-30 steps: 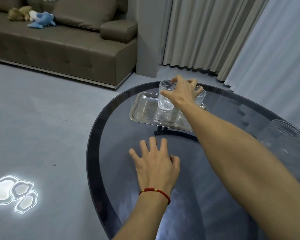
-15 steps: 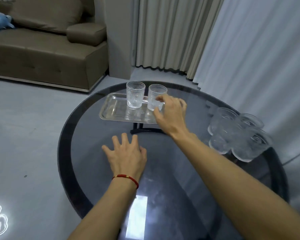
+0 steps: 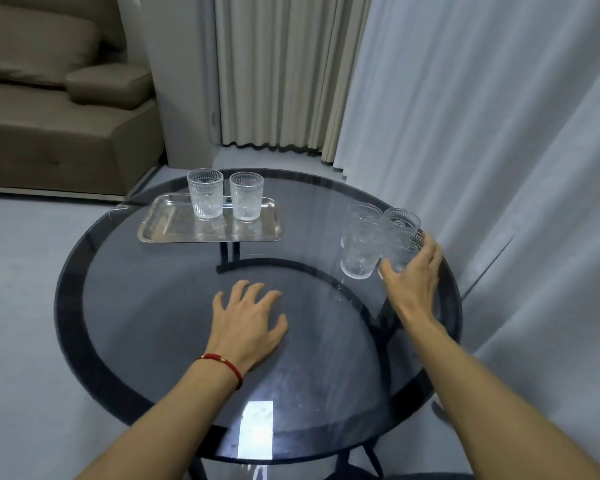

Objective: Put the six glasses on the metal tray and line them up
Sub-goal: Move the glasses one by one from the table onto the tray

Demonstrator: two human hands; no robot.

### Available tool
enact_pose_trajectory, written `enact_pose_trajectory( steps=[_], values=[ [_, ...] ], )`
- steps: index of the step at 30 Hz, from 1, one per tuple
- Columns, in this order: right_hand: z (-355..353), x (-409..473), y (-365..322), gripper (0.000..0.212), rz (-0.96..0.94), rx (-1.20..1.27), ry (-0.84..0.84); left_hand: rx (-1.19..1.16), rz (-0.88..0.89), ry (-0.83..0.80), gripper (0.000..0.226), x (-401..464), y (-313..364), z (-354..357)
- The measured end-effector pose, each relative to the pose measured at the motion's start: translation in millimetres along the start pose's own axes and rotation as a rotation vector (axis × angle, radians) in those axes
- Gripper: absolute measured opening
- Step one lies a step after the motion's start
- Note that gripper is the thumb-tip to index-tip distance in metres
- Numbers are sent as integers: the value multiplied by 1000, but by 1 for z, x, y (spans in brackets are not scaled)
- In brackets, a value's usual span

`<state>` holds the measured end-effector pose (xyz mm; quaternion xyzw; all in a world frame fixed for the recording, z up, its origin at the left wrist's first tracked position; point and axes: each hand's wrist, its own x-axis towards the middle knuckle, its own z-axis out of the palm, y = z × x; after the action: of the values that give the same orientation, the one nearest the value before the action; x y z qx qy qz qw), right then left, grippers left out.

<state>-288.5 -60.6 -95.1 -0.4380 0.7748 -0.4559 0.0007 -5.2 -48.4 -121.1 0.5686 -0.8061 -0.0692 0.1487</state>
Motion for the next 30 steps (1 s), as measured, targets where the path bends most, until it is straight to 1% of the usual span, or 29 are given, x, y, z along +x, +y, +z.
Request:
enact_pose_trajectory(
  steps=[7, 13, 15, 19, 22, 25, 27, 30],
  values=[
    [-4, 23, 15, 101, 101, 172, -56, -45, -38, 2, 52, 1, -3, -10],
    [-30, 10, 20, 106, 30, 66, -51, -38, -106, -17, 54, -1, -23, -16],
    [-37, 4, 19, 103, -6, 22, -79, -31, -124, -23, 55, -2, -28, -17],
    [-50, -9, 9, 84, -120, -26, -146, -21, -186, 11, 54, -1, -42, -22],
    [-54, -20, -10, 77, -197, 70, -284, -6, -266, 42, 54, 0, -58, -25],
    [-41, -36, -43, 82, -208, 192, -466, -11, -343, 75, 53, 1, -76, -27],
    [-17, -47, -73, 85, -222, 239, -545, -10, -374, 100, 53, 2, -87, -28],
    [35, -55, -124, 83, -221, 298, -625, 8, -410, 124, 52, 4, -100, -28]
  ],
)
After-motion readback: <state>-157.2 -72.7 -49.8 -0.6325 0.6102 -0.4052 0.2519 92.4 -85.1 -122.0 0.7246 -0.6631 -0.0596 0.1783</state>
